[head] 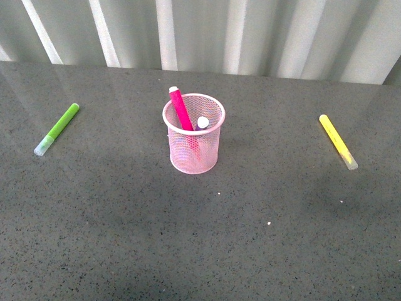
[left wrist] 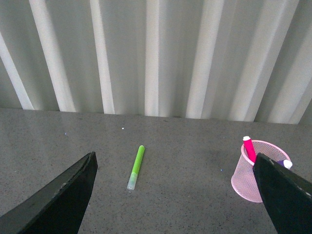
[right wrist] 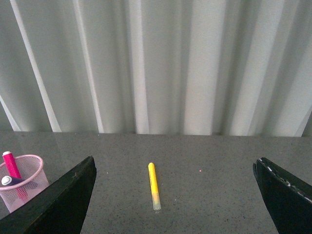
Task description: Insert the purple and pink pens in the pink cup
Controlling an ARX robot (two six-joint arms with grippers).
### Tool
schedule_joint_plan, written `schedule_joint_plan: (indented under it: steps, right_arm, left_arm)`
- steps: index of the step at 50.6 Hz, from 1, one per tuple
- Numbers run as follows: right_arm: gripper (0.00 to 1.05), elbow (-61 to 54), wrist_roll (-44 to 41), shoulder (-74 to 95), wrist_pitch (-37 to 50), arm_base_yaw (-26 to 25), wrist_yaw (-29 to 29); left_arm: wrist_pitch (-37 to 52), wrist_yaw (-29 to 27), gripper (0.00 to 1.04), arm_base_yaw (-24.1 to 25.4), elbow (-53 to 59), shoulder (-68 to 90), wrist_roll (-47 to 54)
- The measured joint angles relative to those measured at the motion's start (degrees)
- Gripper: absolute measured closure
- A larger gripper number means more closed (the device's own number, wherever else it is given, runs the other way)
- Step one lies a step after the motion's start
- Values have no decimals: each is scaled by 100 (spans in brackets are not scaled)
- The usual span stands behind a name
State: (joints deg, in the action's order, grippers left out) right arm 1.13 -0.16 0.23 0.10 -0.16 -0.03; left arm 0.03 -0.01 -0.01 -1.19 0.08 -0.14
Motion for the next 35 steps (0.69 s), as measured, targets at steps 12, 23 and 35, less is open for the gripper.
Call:
schedule_joint_plan:
  steps: [12,23,35]
  right_arm:
    - [7,0,0,0,0,0,0]
    - [7,0,0,0,0,0,2]
    - [7,0,0,0,0,0,0]
  left_arm:
    - [0,0,7,0,0,0,-2]
    - [0,0,7,0,0,0,0]
    - [0,0,7,0,0,0,0]
